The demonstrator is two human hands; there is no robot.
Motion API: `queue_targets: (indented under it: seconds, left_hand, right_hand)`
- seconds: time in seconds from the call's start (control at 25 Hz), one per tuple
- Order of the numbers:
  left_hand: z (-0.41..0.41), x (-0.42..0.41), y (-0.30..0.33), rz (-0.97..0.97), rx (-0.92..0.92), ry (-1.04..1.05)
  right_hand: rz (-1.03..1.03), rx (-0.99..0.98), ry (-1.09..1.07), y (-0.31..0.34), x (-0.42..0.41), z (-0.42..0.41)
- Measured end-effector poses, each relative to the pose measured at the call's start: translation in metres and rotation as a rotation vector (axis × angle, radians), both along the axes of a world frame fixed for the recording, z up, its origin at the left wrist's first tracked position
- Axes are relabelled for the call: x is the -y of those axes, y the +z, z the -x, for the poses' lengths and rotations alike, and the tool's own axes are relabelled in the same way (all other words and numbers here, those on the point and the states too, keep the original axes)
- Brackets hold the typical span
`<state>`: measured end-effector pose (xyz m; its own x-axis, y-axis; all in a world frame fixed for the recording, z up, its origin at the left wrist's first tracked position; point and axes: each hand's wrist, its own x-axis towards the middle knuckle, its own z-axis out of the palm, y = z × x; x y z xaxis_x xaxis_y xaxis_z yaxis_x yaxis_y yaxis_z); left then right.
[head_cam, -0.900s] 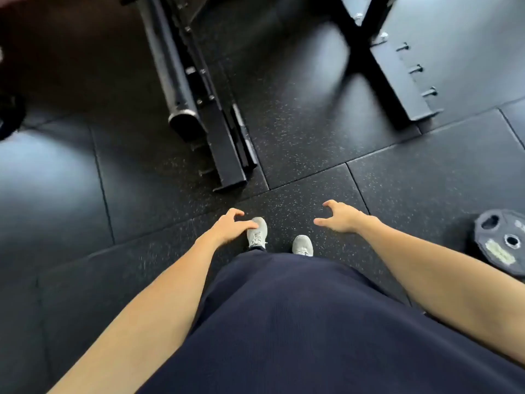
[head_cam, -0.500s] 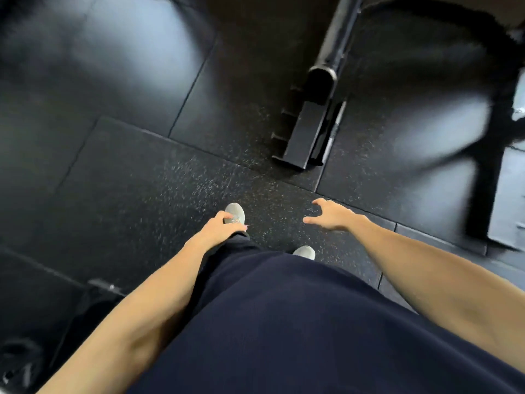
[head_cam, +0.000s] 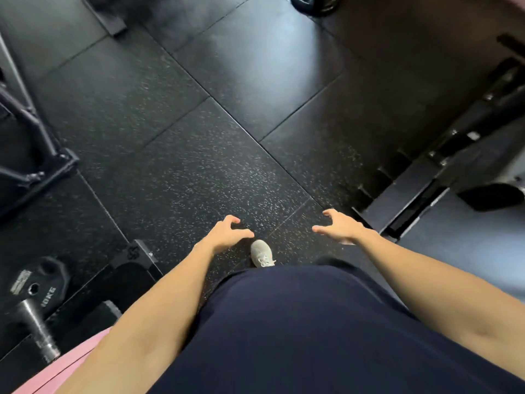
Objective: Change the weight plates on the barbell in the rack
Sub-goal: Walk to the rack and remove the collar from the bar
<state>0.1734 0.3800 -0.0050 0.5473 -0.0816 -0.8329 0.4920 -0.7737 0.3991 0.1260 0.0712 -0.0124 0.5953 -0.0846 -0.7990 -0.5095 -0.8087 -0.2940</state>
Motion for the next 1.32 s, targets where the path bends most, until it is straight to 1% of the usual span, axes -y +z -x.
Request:
queue_targets:
  seconds: [0.16, 0.28, 0.32, 0.4, 0.56, 0.72, 0.8, 0.88, 1.04, 1.24, 1.32]
  left_hand:
    - [-0.081, -0.032, 0.011, 0.017, 0.009, 0.022]
    - [-0.138, -0.038, 0.01, 0.018, 0.009, 0.017]
    - [-0.149, -0.038, 0.01, 0.012, 0.006, 0.006]
    - [-0.194, -0.039, 0.008, -0.022, 0.008, -0.028]
    - [-0.323, -0.033, 0.007, -0.07, 0.028, -0.076]
    - [-0.442, -0.017, 0.02, -0.077, 0.063, -0.157]
    - [-0.5, -0.008, 0.025, -0.101, 0.085, -0.161]
    - [-0.551, 0.003, 0.029, -0.06, 0.116, -0.172]
    - [-0.654, 0.028, 0.025, -0.07, 0.166, -0.192]
    - [-0.814, 0.068, 0.01, -0.051, 0.181, -0.312]
    - [-0.877, 0.084, 0.008, -0.062, 0.189, -0.386]
  right_hand:
    - [-0.028, 0.014, -0.011, 0.009, -0.031, -0.083]
    - [-0.024, 0.01, -0.039, 0.008, -0.041, -0.146]
    - [-0.045, 0.007, -0.047, 0.007, -0.042, -0.158]
    - [-0.082, -0.008, -0.078, -0.001, -0.042, -0.203]
    - [-0.1, -0.006, -0.136, -0.019, -0.028, -0.312]
    - [-0.122, -0.002, -0.165, -0.017, -0.009, -0.414]
    - [-0.118, 0.014, -0.189, -0.01, 0.003, -0.467]
    - [-0.118, 0.028, -0.188, -0.003, 0.008, -0.514]
    - [-0.114, 0.035, -0.216, -0.002, 0.02, -0.599]
    - [-0.122, 0.063, -0.351, -0.014, 0.045, -0.726]
    - [-0.14, 0.06, -0.424, -0.008, 0.056, -0.77]
